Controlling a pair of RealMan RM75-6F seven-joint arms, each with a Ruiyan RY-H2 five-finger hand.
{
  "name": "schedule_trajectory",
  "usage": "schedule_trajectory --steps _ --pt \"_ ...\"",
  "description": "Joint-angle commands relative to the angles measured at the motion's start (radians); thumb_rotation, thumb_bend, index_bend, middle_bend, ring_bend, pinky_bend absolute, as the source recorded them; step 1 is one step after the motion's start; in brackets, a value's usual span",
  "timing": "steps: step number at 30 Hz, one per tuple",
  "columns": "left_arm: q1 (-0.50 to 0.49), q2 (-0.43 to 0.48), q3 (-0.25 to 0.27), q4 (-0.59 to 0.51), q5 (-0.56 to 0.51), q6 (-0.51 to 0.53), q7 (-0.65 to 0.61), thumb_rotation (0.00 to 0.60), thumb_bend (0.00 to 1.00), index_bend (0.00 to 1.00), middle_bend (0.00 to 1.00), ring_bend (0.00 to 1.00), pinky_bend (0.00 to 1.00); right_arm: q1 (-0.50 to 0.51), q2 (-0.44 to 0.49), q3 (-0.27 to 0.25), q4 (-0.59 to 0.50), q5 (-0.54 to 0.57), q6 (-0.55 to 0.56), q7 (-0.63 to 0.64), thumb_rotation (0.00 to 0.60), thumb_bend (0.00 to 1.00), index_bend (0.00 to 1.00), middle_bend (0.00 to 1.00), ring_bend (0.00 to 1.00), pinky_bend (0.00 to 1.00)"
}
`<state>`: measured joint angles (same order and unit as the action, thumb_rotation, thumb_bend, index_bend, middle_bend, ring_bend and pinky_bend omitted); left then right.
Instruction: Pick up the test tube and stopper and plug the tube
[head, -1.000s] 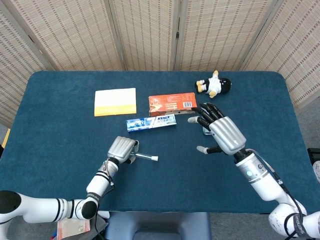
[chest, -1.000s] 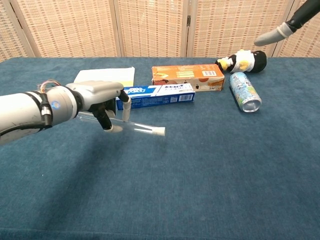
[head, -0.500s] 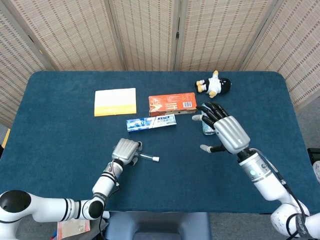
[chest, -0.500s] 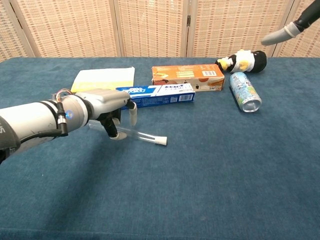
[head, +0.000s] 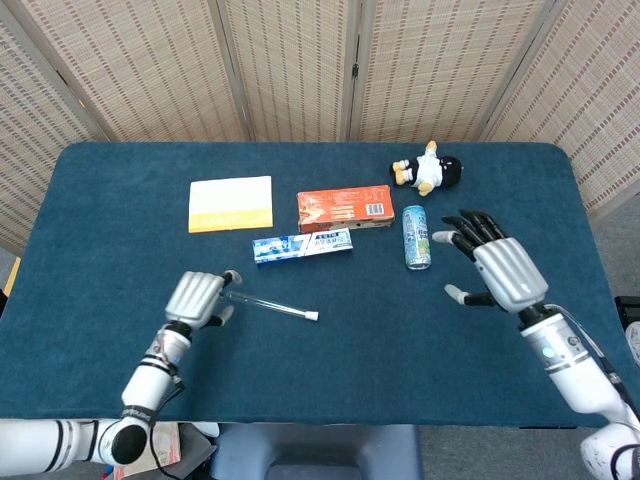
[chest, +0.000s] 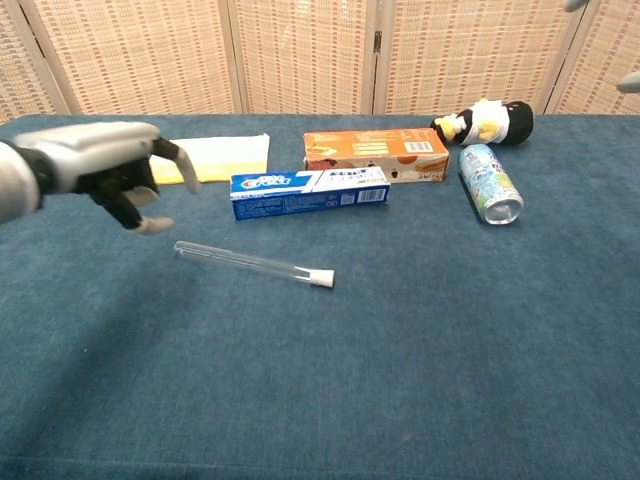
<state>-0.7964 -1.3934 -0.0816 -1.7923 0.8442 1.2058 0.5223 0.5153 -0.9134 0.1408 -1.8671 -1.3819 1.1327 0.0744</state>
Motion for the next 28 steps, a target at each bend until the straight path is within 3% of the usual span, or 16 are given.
schedule_trajectory --steps 1,6,9,12,17,28 --pt "0.137 0.137 0.047 -0.034 0.141 0.123 -0.145 0.6 0.33 0.34 0.8 0.78 0.96 -0.055 0.02 -0.044 0.043 -0.034 0.031 0.034 0.6 0.34 0.22 0.17 0.04 0.23" --pt "0.264 0.224 0.087 0.018 0.246 0.238 -0.245 0.6 0.33 0.34 0.61 0.6 0.77 -0.135 0.008 -0.096 0.109 -0.109 0.112 0.083 0.6 0.36 0.22 0.2 0.06 0.24" --pt "0.325 0.262 0.109 0.032 0.295 0.275 -0.304 0.6 0.33 0.29 0.44 0.41 0.57 -0.184 -0.01 -0.123 0.144 -0.145 0.169 0.094 0.6 0.36 0.22 0.2 0.06 0.24" --pt "0.389 0.272 0.126 0.046 0.345 0.341 -0.323 0.6 0.33 0.26 0.37 0.33 0.44 -0.239 -0.039 -0.138 0.175 -0.163 0.242 0.09 0.6 0.35 0.22 0.2 0.06 0.24" --pt "0.481 0.268 0.153 0.056 0.397 0.414 -0.315 0.6 0.33 0.25 0.34 0.31 0.37 -0.314 -0.067 -0.164 0.2 -0.177 0.321 0.081 0.6 0.35 0.22 0.2 0.06 0.24" --pt "0.586 0.247 0.171 0.057 0.5 0.466 -0.299 0.6 0.33 0.23 0.32 0.29 0.32 -0.403 -0.094 -0.178 0.215 -0.198 0.412 0.061 0.6 0.34 0.22 0.21 0.06 0.24"
